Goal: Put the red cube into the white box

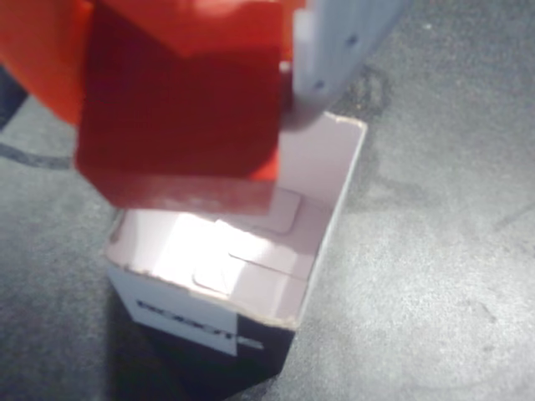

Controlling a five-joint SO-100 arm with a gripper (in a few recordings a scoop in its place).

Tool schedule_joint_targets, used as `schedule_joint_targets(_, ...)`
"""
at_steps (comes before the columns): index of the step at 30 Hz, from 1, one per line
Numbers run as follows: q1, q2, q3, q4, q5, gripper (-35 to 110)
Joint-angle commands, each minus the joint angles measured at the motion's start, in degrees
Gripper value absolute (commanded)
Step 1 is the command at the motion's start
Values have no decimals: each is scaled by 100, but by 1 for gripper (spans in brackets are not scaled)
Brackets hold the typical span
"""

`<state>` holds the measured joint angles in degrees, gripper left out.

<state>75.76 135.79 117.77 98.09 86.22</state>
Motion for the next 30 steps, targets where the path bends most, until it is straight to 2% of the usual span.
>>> schedule_joint_targets(1, 44, 105, -158, 70, -18, 0)
schedule_joint_targets(5, -9, 114, -149, 26, -176, 14)
schedule_joint_targets(14, -220, 132, -202, -44, -299, 24)
schedule_joint_targets(17, -264, 141, -220, -44, -308, 23)
schedule_joint_targets(22, -308, 132, -237, -114, -325, 3)
schedule_joint_targets(24, -448, 123, -316, -396, -817, 0)
schedule_joint_targets(27, -1187, 18, -492, -791, -1213, 0)
schedule_joint_targets(30, -2452, 18, -562, -1213, -1248, 0)
